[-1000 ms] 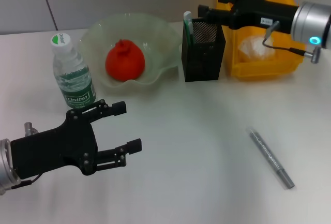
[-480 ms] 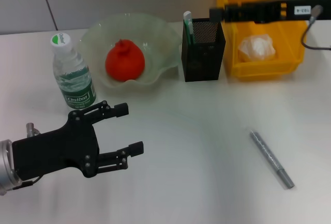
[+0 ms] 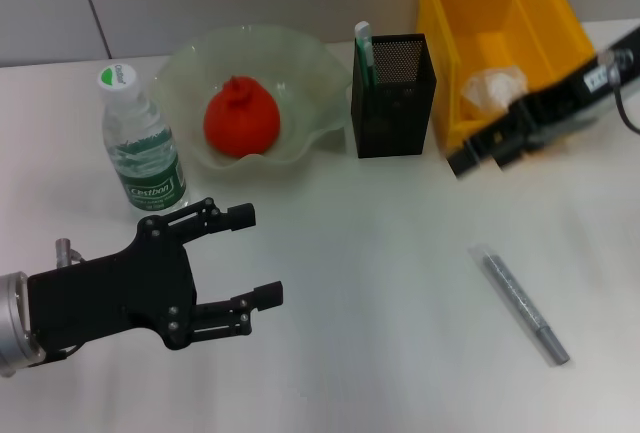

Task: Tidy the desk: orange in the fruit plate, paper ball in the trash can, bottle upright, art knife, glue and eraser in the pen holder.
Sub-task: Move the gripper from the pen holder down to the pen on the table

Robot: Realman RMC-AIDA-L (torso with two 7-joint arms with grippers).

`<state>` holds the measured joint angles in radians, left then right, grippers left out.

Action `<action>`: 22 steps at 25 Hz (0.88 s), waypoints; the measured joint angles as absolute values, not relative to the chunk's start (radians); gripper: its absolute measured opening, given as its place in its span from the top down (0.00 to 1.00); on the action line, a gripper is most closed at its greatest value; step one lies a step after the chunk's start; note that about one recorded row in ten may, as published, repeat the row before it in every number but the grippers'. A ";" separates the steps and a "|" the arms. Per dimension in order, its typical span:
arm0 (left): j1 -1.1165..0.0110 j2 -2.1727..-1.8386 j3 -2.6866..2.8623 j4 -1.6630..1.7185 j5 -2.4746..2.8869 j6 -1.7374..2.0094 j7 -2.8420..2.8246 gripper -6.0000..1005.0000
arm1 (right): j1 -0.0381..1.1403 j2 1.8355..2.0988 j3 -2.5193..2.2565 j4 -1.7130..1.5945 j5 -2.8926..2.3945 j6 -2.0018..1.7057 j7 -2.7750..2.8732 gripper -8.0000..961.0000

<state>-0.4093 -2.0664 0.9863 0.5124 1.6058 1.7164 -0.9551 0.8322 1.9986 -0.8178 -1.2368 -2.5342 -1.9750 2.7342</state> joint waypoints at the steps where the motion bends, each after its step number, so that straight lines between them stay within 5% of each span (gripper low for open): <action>1: -0.409 -2.066 0.986 0.512 1.606 1.716 -0.955 0.17 | 0.832 1.999 -0.818 -1.237 -2.534 -1.975 2.734 0.18; 6: -0.410 -2.066 0.986 0.511 1.607 1.711 -0.956 0.17 | 0.879 2.007 -0.895 -1.163 -2.689 -1.986 2.770 0.18; 15: -0.415 -2.066 0.986 0.518 1.604 1.706 -0.959 0.17 | 0.889 2.075 -1.064 -1.110 -2.879 -1.893 2.778 0.18; 22: -0.422 -2.066 0.986 0.515 1.606 1.706 -0.959 0.17 | 0.891 2.077 -1.095 -1.006 -2.873 -1.800 2.775 0.18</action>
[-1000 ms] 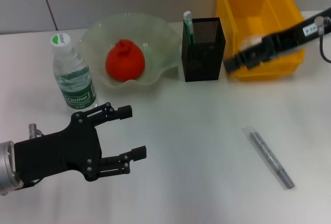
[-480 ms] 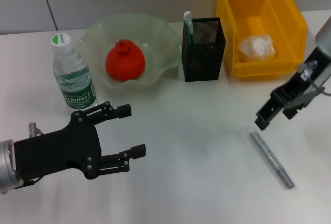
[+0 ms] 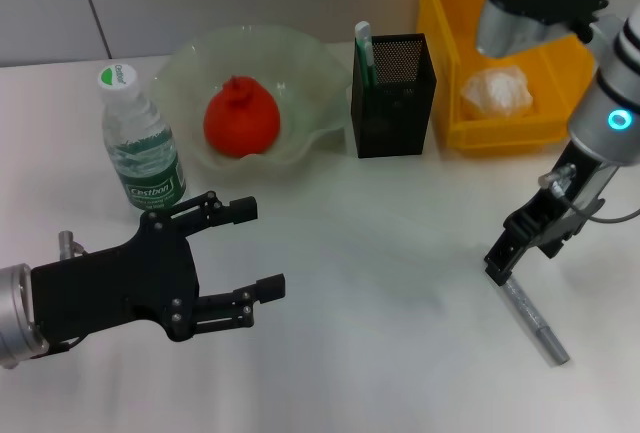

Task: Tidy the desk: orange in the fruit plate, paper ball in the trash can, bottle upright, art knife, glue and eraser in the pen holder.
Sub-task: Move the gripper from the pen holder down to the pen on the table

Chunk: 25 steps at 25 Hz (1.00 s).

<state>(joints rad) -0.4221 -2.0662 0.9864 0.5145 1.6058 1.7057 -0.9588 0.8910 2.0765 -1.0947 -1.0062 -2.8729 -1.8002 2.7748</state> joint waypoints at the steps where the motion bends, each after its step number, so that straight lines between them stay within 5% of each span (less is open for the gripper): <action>1: -0.423 -2.066 0.986 0.514 1.606 1.706 -0.959 0.17 | 0.891 2.077 -1.107 -0.992 -2.873 -1.783 2.774 0.18; 18: -0.423 -2.066 0.984 0.509 1.606 1.706 -0.959 0.17 | 0.882 2.083 -1.209 -0.925 -2.858 -1.683 2.772 0.19; 25: -0.424 -2.066 0.984 0.509 1.606 1.706 -0.959 0.17 | 0.882 2.083 -1.209 -0.898 -2.858 -1.658 2.772 0.33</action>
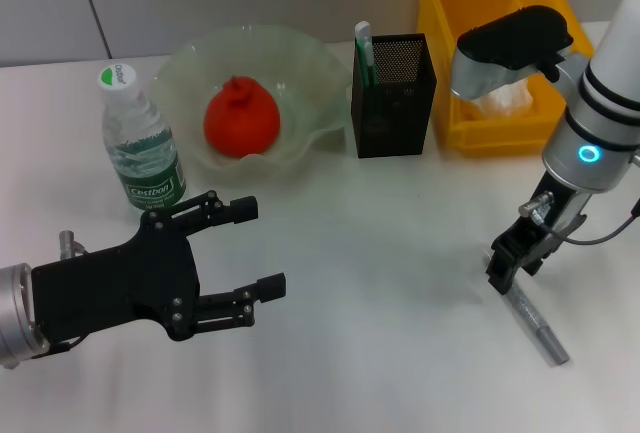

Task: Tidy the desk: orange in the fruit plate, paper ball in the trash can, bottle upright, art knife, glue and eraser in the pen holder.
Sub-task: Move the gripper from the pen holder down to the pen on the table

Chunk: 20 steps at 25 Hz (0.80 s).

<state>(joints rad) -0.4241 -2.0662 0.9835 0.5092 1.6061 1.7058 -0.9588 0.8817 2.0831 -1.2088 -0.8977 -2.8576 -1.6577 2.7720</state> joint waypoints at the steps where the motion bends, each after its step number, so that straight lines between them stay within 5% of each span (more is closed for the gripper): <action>1: -0.424 -2.066 0.984 0.509 1.606 1.706 -0.959 0.17 | 0.882 2.083 -1.209 -0.896 -2.858 -1.655 2.772 0.35; 10: -0.426 -2.066 0.986 0.510 1.606 1.706 -0.959 0.17 | 0.877 2.083 -1.233 -0.890 -2.861 -1.639 2.772 0.60; 20: -0.428 -2.066 0.986 0.514 1.606 1.705 -0.957 0.17 | 0.871 2.085 -1.259 -0.890 -2.858 -1.623 2.775 0.60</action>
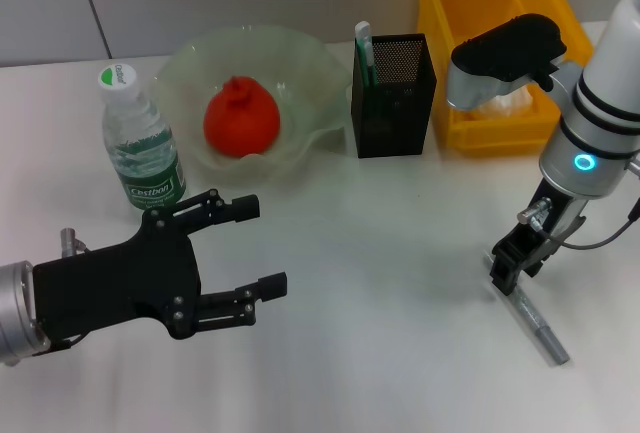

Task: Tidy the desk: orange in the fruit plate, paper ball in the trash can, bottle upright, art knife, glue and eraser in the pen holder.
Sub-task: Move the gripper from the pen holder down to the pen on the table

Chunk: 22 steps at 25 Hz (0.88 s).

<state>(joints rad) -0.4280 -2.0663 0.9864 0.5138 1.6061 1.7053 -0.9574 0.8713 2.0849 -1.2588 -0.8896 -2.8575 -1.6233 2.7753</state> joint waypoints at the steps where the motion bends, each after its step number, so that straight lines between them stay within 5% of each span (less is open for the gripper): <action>1: -0.429 -2.066 0.986 0.513 1.606 1.705 -0.957 0.17 | 0.871 2.085 -1.259 -0.890 -2.857 -1.623 2.775 0.60; 22: -0.434 -2.066 0.986 0.513 1.606 1.700 -0.952 0.17 | 0.861 2.086 -1.261 -0.882 -2.838 -1.603 2.772 0.61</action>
